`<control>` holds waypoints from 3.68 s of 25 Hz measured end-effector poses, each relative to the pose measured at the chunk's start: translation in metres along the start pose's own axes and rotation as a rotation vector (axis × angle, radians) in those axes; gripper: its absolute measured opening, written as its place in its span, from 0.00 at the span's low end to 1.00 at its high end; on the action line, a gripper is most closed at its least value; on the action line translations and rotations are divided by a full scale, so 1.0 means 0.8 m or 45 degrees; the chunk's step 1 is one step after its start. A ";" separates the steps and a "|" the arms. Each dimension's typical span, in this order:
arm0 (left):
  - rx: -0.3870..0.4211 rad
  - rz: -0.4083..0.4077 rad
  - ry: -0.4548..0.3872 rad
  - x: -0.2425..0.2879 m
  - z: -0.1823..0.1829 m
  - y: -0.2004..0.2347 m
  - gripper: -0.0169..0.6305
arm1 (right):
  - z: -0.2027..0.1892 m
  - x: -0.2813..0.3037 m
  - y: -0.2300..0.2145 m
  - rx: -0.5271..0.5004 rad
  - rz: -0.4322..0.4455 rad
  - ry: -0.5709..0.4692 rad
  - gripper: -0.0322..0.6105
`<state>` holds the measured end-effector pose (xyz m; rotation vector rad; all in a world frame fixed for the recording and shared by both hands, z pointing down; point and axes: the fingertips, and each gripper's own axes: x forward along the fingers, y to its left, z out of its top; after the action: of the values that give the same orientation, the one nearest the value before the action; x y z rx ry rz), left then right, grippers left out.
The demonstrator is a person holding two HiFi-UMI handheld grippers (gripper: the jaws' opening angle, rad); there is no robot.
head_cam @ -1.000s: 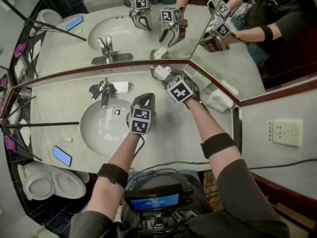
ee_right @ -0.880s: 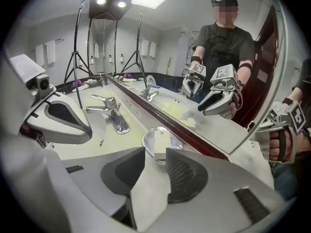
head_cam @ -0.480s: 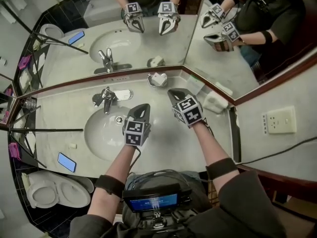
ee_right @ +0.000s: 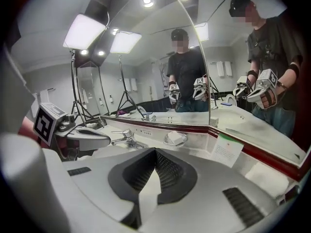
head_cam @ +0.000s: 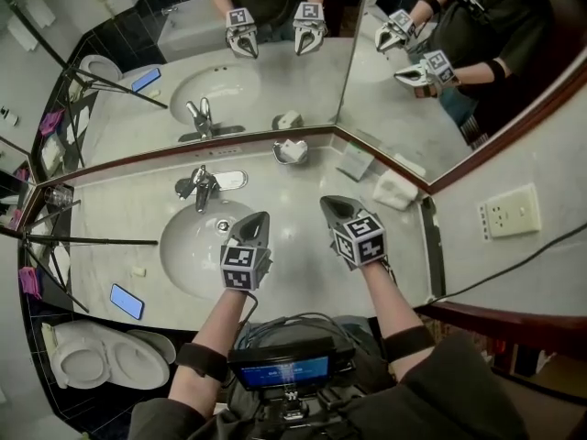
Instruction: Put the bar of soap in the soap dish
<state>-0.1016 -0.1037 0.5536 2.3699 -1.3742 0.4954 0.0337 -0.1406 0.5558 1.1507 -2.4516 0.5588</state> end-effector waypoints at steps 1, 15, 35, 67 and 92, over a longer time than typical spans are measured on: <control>0.007 -0.002 0.002 -0.003 -0.002 -0.002 0.02 | -0.002 -0.003 0.002 0.005 -0.001 -0.002 0.08; 0.014 0.032 0.012 0.009 0.001 -0.007 0.03 | 0.007 -0.005 0.001 -0.028 -0.017 0.024 0.08; 0.133 -0.138 0.273 0.219 0.034 0.021 0.67 | -0.001 0.048 -0.072 -0.016 -0.084 0.115 0.08; 0.207 -0.119 0.435 0.309 0.011 0.053 0.53 | -0.037 0.053 -0.092 0.065 -0.091 0.156 0.08; 0.081 -0.011 0.185 0.017 -0.023 0.007 0.53 | -0.013 0.039 0.032 -0.076 0.140 0.082 0.08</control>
<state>-0.1024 -0.1082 0.5768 2.3372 -1.3014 0.7041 -0.0032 -0.1400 0.5748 0.9644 -2.4704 0.5414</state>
